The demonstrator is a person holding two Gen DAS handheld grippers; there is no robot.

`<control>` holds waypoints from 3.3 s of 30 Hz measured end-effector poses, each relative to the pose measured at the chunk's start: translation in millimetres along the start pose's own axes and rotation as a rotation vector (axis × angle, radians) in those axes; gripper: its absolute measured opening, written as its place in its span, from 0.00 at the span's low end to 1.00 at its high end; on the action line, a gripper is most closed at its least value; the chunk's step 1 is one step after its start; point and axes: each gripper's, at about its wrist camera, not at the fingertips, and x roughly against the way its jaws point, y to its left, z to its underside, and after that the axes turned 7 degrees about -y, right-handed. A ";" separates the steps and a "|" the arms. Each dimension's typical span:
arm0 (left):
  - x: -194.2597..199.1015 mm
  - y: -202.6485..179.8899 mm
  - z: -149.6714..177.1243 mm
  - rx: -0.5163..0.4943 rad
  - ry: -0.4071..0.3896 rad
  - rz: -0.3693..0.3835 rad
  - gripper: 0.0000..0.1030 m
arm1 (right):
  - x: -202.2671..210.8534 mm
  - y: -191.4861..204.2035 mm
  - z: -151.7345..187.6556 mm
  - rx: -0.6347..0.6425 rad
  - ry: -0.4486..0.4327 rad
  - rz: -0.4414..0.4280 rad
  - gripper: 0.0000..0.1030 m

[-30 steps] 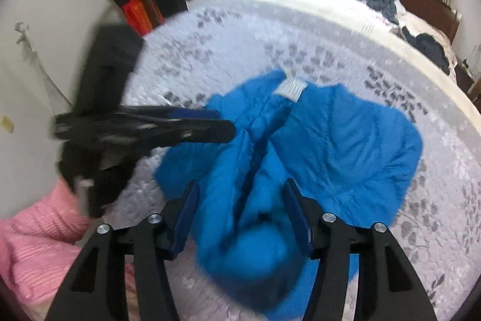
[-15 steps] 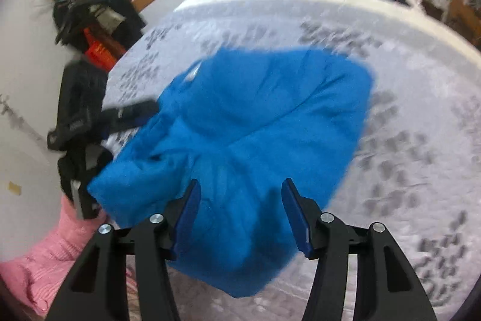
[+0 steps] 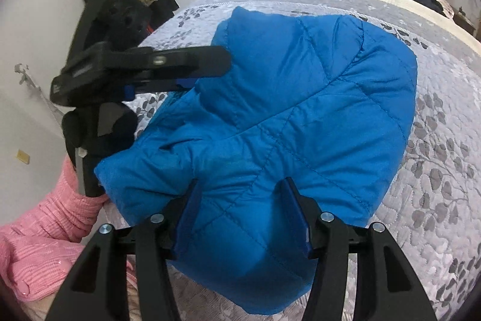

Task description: Fold large clothes

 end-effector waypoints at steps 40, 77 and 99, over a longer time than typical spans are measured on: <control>91.0 87.1 4.2 0.070 -0.197 0.037 0.18 | 7.2 20.3 -5.1 0.060 -0.081 -0.060 0.64; 150.1 22.4 76.9 0.029 -0.149 -0.047 0.09 | 7.6 15.6 4.4 0.010 -0.078 -0.039 0.65; 135.3 45.6 79.8 0.103 -0.102 -0.080 0.38 | 7.5 6.6 8.4 -0.043 -0.091 -0.041 0.67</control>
